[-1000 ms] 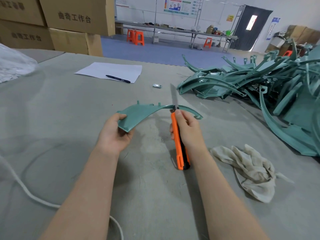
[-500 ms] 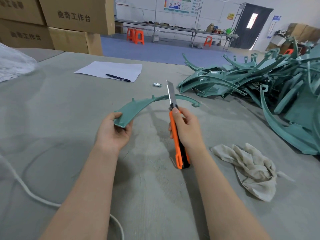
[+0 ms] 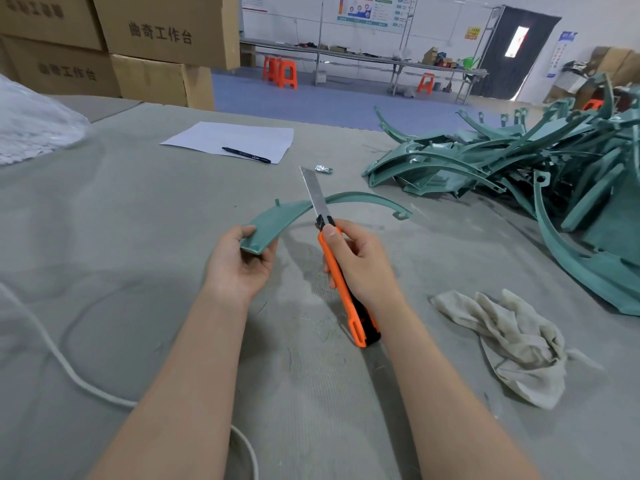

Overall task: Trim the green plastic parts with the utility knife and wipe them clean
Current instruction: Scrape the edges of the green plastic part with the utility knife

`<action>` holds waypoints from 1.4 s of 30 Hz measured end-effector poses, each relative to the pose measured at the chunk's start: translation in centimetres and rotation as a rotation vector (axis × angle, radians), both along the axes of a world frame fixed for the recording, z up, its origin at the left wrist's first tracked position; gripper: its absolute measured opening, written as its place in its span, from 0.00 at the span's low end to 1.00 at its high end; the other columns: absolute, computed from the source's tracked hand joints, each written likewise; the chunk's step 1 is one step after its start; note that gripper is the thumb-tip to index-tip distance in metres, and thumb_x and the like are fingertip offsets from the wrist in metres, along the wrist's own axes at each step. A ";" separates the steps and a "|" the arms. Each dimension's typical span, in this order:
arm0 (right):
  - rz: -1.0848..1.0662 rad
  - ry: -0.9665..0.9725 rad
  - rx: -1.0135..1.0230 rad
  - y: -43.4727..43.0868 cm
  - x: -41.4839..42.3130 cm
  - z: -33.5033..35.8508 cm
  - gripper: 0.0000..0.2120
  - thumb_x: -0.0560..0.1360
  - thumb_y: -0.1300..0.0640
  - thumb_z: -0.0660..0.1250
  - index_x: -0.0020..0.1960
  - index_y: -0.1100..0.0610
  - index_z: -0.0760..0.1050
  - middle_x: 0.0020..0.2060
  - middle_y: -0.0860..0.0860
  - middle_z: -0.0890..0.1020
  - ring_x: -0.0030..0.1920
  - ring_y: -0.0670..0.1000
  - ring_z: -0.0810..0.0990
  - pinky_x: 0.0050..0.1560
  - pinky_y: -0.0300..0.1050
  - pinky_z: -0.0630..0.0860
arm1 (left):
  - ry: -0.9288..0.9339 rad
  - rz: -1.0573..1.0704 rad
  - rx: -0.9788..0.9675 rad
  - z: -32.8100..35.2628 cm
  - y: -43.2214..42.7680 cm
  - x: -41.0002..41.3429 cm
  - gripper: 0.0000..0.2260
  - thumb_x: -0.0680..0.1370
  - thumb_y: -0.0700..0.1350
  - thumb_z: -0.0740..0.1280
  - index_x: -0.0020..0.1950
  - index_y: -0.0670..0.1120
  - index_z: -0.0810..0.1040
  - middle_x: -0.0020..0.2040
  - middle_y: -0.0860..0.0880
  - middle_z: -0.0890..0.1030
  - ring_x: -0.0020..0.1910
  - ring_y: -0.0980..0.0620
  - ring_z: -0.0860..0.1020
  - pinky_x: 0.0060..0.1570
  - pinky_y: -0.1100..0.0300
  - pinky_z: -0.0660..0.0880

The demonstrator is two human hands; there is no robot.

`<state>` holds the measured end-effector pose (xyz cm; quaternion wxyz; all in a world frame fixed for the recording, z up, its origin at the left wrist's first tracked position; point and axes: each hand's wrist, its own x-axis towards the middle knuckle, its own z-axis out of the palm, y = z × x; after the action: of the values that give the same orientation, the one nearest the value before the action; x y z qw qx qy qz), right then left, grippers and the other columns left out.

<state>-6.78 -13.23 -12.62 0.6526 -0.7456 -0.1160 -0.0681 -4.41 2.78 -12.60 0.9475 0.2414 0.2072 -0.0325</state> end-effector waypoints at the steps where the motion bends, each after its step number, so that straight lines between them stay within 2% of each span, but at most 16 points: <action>1: -0.001 -0.001 -0.004 0.0 0.0 0.0 0.06 0.81 0.52 0.61 0.54 0.47 0.77 0.28 0.53 0.75 0.22 0.48 0.72 0.24 0.38 0.71 | 0.002 0.001 -0.004 0.0 0.0 0.0 0.05 0.78 0.37 0.59 0.46 0.39 0.73 0.47 0.42 0.78 0.25 0.49 0.81 0.19 0.69 0.68; 7: 0.012 -0.011 -0.014 0.1 0.0 0.0 0.07 0.81 0.53 0.61 0.56 0.50 0.77 0.27 0.52 0.74 0.23 0.48 0.72 0.25 0.39 0.72 | 0.010 0.007 -0.039 -0.1 0.0 -0.1 0.03 0.78 0.37 0.60 0.47 0.39 0.72 0.47 0.42 0.79 0.28 0.48 0.82 0.19 0.69 0.69; 10: 0.028 -0.015 -0.021 0.0 0.0 0.1 0.06 0.81 0.53 0.61 0.54 0.49 0.77 0.26 0.51 0.74 0.22 0.48 0.72 0.25 0.39 0.72 | 0.016 0.010 -0.037 -0.1 0.1 0.0 0.03 0.78 0.36 0.60 0.47 0.39 0.72 0.49 0.42 0.78 0.36 0.47 0.81 0.19 0.68 0.69; 15: 0.053 -0.014 -0.035 0.0 -0.1 0.1 0.06 0.81 0.52 0.61 0.53 0.48 0.77 0.26 0.51 0.75 0.22 0.49 0.72 0.26 0.40 0.72 | 0.009 0.039 -0.033 -0.1 0.2 0.1 0.06 0.78 0.36 0.60 0.54 0.39 0.71 0.55 0.42 0.76 0.41 0.47 0.78 0.20 0.68 0.70; 18: 0.027 0.002 -0.016 -0.1 -0.1 0.3 0.06 0.81 0.52 0.61 0.51 0.49 0.76 0.27 0.52 0.75 0.23 0.49 0.72 0.26 0.40 0.72 | -0.001 0.051 0.002 0.0 0.0 0.2 0.06 0.78 0.36 0.61 0.55 0.41 0.72 0.53 0.42 0.76 0.43 0.48 0.77 0.22 0.67 0.73; 20: -0.067 -0.007 0.011 -0.5 0.3 0.9 0.05 0.82 0.53 0.60 0.50 0.51 0.74 0.30 0.53 0.75 0.25 0.48 0.72 0.28 0.41 0.70 | -0.012 0.065 0.034 0.1 -0.2 0.3 0.06 0.78 0.37 0.62 0.54 0.42 0.74 0.51 0.42 0.78 0.46 0.47 0.77 0.27 0.67 0.76; 22: -0.123 -0.003 0.039 -1.5 0.7 1.8 0.03 0.82 0.55 0.59 0.51 0.50 0.71 0.34 0.51 0.74 0.29 0.49 0.74 0.32 0.42 0.73 | -0.030 0.083 0.024 0.3 -0.2 0.3 0.04 0.79 0.37 0.61 0.51 0.42 0.75 0.47 0.44 0.79 0.46 0.47 0.78 0.29 0.66 0.77; 23: -0.098 0.010 0.037 -2.0 0.7 2.2 0.05 0.82 0.56 0.59 0.52 0.47 0.70 0.37 0.51 0.73 0.31 0.49 0.77 0.34 0.42 0.76 | -0.045 0.094 0.003 0.3 -0.2 0.3 0.04 0.79 0.38 0.61 0.49 0.42 0.75 0.46 0.44 0.79 0.44 0.48 0.78 0.29 0.66 0.77; 25: -0.008 -0.004 -0.048 -2.8 0.3 2.3 0.12 0.81 0.60 0.59 0.55 0.42 0.67 0.41 0.50 0.73 0.33 0.50 0.82 0.39 0.44 0.81 | -0.069 0.115 -0.039 0.4 -0.1 0.3 0.04 0.80 0.38 0.60 0.47 0.42 0.75 0.43 0.45 0.80 0.39 0.50 0.78 0.28 0.67 0.76; 27: -0.053 -0.170 -0.277 -2.8 -0.2 1.9 0.15 0.80 0.60 0.61 0.60 0.42 0.66 0.41 0.46 0.76 0.33 0.48 0.83 0.39 0.46 0.81 | -0.080 0.126 -0.069 0.4 -0.1 0.4 0.06 0.80 0.38 0.60 0.46 0.42 0.75 0.42 0.46 0.79 0.39 0.50 0.78 0.28 0.66 0.77; 29: -0.214 -0.357 -0.504 -2.1 -0.2 1.3 0.17 0.79 0.54 0.63 0.67 0.45 0.67 0.38 0.40 0.75 0.34 0.47 0.78 0.39 0.45 0.75 | -0.090 0.139 -0.106 0.3 -0.3 0.4 0.07 0.80 0.37 0.60 0.44 0.42 0.74 0.42 0.45 0.79 0.40 0.50 0.78 0.30 0.66 0.77; 31: -0.309 -0.402 -0.626 -1.1 -0.2 0.7 0.19 0.78 0.44 0.59 0.68 0.47 0.67 0.33 0.39 0.72 0.35 0.47 0.71 0.38 0.45 0.64 | -0.094 0.144 -0.133 0.2 -0.6 0.5 0.07 0.80 0.37 0.59 0.45 0.42 0.74 0.42 0.45 0.79 0.42 0.50 0.78 0.33 0.64 0.77; 33: -0.292 -0.380 -0.688 -0.2 -0.4 0.0 0.21 0.78 0.39 0.54 0.64 0.51 0.68 0.33 0.42 0.71 0.36 0.51 0.72 0.37 0.46 0.61 | -0.100 0.138 -0.142 0.1 -1.0 0.4 0.06 0.81 0.37 0.59 0.47 0.41 0.74 0.44 0.44 0.79 0.44 0.49 0.77 0.34 0.64 0.77; 35: -0.256 -0.361 -0.763 0.3 -0.6 -0.5 0.24 0.78 0.36 0.48 0.56 0.54 0.70 0.34 0.46 0.72 0.38 0.56 0.74 0.37 0.48 0.61 | -0.102 0.139 -0.136 0.0 -1.4 0.4 0.05 0.81 0.37 0.59 0.47 0.40 0.74 0.44 0.44 0.78 0.43 0.50 0.77 0.36 0.64 0.78; 37: -0.243 -0.352 -0.810 0.3 -0.5 -0.8 0.29 0.74 0.33 0.42 0.49 0.55 0.68 0.32 0.47 0.72 0.37 0.56 0.73 0.36 0.49 0.62 | -0.098 0.143 -0.131 0.0 -1.6 0.3 0.06 0.81 0.37 0.59 0.47 0.40 0.74 0.44 0.44 0.78 0.42 0.50 0.77 0.39 0.64 0.77; 42: -0.170 -0.373 -0.823 0.0 -0.8 -0.8 0.27 0.75 0.33 0.45 0.40 0.55 0.65 0.26 0.47 0.68 0.31 0.55 0.69 0.33 0.48 0.60 | -0.098 0.137 -0.148 -0.1 -1.7 0.2 0.06 0.80 0.36 0.58 0.46 0.40 0.74 0.39 0.44 0.79 0.34 0.51 0.78 0.31 0.64 0.78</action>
<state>-7.58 -13.26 -13.41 0.2621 -0.9247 -0.1874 -0.2029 -4.17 1.09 -12.67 0.9717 0.1574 0.1735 0.0291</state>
